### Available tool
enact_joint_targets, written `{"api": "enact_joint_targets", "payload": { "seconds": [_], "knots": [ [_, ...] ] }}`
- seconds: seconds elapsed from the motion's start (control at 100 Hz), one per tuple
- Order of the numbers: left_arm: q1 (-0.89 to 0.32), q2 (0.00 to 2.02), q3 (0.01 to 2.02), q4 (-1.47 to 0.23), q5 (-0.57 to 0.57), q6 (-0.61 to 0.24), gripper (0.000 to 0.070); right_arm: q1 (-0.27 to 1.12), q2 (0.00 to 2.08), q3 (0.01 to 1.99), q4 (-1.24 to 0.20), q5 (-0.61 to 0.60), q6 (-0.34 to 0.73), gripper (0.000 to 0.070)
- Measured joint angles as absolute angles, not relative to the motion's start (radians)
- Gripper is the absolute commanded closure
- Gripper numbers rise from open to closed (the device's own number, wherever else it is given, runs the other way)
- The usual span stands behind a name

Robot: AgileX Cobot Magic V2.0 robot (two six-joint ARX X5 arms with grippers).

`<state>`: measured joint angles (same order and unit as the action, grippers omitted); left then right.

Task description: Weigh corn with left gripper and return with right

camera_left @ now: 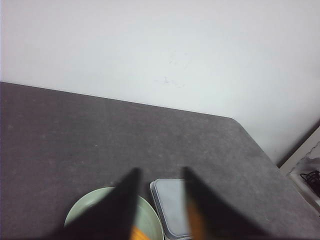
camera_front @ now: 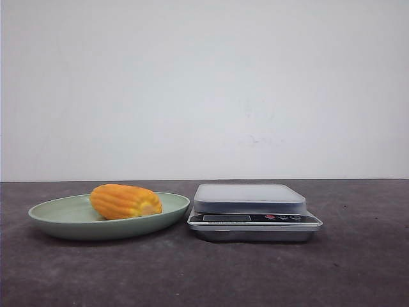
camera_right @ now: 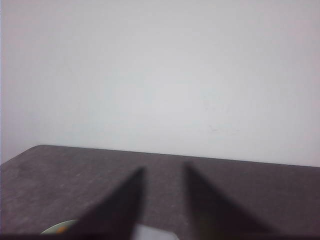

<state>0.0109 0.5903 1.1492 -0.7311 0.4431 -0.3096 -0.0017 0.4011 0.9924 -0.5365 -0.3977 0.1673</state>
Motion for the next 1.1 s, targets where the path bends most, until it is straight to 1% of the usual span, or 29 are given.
{"api": "enact_joint_targets", "payload": {
  "seconds": [0.05,0.15,0.19,0.27,0.29,0.46,0.58,0.66,0.76,0.9,1.1],
  "knots": [
    [0.011,0.590,1.149,-0.734,0.443,-0.311,0.0179,-0.002,0.401,0.992,-0.536,-0.414,0.178,0.0031],
    [0.006,0.590,1.149,-0.746,0.443,-0.321,0.0176,-0.002,0.401,0.992,-0.536,-0.423,0.188,0.0031],
    [0.005,0.590,1.149,-0.757,0.443,-0.326,0.0159,-0.002,0.401,0.992,-0.536,-0.423,0.189,0.0031],
    [0.005,0.591,1.149,-0.787,0.440,-0.330,0.0018,-0.002,0.401,0.992,-0.536,-0.423,0.191,0.0032],
    [0.005,0.593,1.149,-0.797,0.435,-0.330,0.0000,-0.002,0.401,0.992,-0.536,-0.423,0.191,0.0032],
    [0.002,0.639,1.153,-0.901,0.421,-0.332,0.0000,-0.002,0.401,0.992,-0.536,-0.419,0.191,0.0033],
    [-0.012,0.706,1.153,-0.977,0.421,-0.332,0.0000,-0.002,0.401,0.992,-0.536,-0.419,0.191,0.0033],
    [-0.026,0.761,1.153,-0.995,0.421,-0.332,0.0000,-0.001,0.401,0.992,-0.536,-0.419,0.191,0.0034],
    [-0.046,0.841,1.153,-0.972,0.416,-0.344,0.0000,0.002,0.401,0.992,-0.536,-0.419,0.191,0.0034],
    [-0.093,0.973,1.153,-0.891,0.414,-0.395,0.0000,0.006,0.401,0.992,-0.536,-0.419,0.192,0.0034],
    [-0.212,1.187,1.153,-0.813,0.363,-0.447,0.0000,0.008,0.401,0.992,-0.547,-0.419,0.217,0.0036]
  ]
}}
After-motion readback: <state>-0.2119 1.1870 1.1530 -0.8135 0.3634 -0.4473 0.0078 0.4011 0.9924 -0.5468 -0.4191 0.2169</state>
